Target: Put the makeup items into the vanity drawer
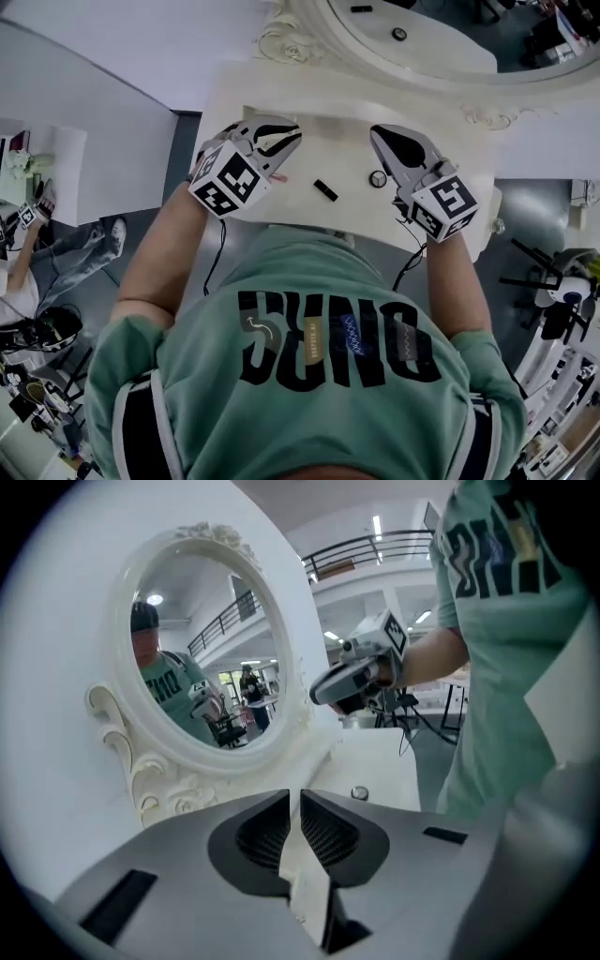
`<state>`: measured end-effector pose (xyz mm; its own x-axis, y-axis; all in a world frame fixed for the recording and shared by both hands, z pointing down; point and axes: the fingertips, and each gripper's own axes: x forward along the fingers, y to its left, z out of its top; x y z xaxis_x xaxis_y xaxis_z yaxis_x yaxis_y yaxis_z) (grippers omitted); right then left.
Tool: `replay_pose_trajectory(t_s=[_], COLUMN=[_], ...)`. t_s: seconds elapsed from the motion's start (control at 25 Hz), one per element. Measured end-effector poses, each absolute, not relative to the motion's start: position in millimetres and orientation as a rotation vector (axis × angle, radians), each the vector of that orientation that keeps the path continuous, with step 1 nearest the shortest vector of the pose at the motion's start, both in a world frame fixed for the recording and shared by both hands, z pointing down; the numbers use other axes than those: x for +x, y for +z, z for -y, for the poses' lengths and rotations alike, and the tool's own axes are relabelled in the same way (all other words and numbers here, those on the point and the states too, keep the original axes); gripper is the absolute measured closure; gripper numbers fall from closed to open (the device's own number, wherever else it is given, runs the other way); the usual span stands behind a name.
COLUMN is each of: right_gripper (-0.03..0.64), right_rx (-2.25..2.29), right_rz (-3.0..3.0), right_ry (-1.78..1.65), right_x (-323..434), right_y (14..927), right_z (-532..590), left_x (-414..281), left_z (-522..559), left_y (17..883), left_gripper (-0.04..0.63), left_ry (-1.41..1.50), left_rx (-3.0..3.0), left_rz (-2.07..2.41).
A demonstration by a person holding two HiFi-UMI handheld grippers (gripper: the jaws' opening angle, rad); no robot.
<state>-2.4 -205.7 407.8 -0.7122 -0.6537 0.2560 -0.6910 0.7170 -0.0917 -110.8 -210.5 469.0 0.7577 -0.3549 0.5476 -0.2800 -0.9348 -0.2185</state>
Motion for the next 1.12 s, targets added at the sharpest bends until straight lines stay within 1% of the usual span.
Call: replay_pose_trajectory(t_s=[0.36, 0.52, 0.64, 0.8, 1.12], right_gripper=[0.607, 0.607, 0.607, 0.607, 0.609], right_rx=[1.131, 1.173, 1.229, 1.312, 1.411], right_rz=[2.787, 2.8, 2.801, 2.794, 2.773], right_ry=[0.265, 0.317, 0.356, 0.364, 0.413], right_x=[95, 130, 148, 161, 167], right_y=[373, 368, 367, 363, 368], right_z=[155, 135, 129, 130, 124], left_x=[-23, -4, 1, -3, -14], left_z=[165, 154, 151, 150, 148], left_y=[389, 371, 369, 364, 362], left_gripper=[0.589, 0.591, 0.591, 0.592, 0.591], left_ry=[-0.372, -0.12, 0.011, 0.112, 0.055], left_rx=[-3.09, -3.22, -3.294, -3.345, -3.303], left_rz=[-0.714, -0.869, -0.938, -0.956, -0.921])
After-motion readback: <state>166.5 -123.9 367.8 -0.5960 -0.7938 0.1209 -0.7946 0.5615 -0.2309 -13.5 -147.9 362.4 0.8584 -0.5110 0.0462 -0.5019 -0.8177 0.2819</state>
